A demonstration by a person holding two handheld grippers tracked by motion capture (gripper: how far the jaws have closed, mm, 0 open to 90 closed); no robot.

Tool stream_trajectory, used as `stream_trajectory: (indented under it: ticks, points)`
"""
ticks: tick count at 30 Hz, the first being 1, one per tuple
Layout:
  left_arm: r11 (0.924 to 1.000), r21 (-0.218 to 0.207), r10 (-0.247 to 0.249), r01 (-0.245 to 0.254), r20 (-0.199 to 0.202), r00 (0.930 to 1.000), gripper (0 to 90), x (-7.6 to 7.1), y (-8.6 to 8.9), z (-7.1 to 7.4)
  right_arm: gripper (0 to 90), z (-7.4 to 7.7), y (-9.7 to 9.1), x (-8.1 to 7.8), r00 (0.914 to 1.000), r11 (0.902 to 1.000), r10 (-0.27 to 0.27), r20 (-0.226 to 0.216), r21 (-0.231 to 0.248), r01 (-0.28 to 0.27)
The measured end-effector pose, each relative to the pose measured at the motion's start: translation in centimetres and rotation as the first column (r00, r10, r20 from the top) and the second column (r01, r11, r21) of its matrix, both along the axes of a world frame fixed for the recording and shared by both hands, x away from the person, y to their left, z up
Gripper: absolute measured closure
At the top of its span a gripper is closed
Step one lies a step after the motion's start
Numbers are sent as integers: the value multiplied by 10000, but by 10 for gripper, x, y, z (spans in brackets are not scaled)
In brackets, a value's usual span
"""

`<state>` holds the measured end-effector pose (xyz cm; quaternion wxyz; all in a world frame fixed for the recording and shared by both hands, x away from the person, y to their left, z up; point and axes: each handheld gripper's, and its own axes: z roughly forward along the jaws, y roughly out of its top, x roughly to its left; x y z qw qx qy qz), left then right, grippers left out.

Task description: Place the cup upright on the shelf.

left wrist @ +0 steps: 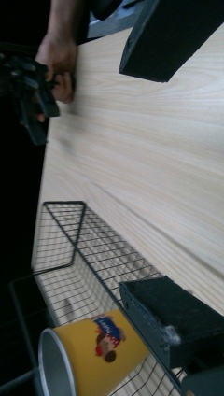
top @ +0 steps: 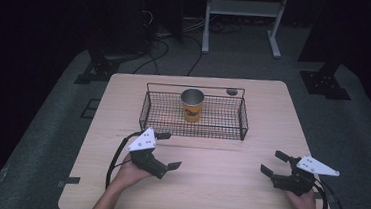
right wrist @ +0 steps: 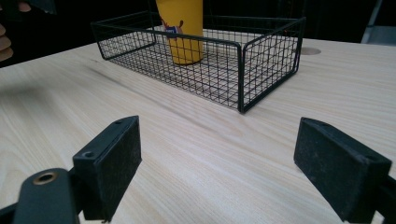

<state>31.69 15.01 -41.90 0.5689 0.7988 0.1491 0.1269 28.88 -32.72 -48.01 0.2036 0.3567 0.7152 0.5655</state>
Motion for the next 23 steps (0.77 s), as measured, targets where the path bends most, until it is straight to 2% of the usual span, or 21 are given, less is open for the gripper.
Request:
stream_trajectory:
  ticks: [2,5,8,10,12,15,16,17,19,23]
  points:
    - [10000,-15,-31,31,-88,10000,0,-5,0,-4,139,0,0,0,10000,10000,2,12,5,-2]
    - [9999,103,60,-60,3,10000,0,-11,0,-10,139,0,0,0,10000,10000,4,4,-7,-4]
    - [9998,30,182,-182,5,9998,0,-15,2,-12,140,0,0,0,10000,10000,3,5,-5,-3]
    - [9992,-273,297,-293,134,9995,0,-18,4,-13,139,0,0,0,10000,10000,0,12,3,0]
    - [9987,-366,348,-343,148,9993,0,-20,5,-13,139,0,0,0,10000,10000,-2,19,2,2]
    - [9939,-877,677,-666,94,9977,0,-26,9,-19,139,0,0,0,10000,10000,-14,26,3,14]
    - [9939,-877,677,-666,94,9977,0,-26,9,-19,139,0,0,0,10000,10000,-14,26,3,14]
    - [9906,-1060,877,-864,73,9961,0,-29,11,-21,139,0,0,0,10000,10000,-21,32,-14,21]
    - [9880,-1134,1075,-1051,154,9941,0,-33,15,-22,139,0,0,0,10000,10000,-33,47,-8,33]
    - [9822,-1443,1226,-1204,66,9924,0,-34,18,-23,139,0,-1,0,10000,10000,-8,64,3,8]
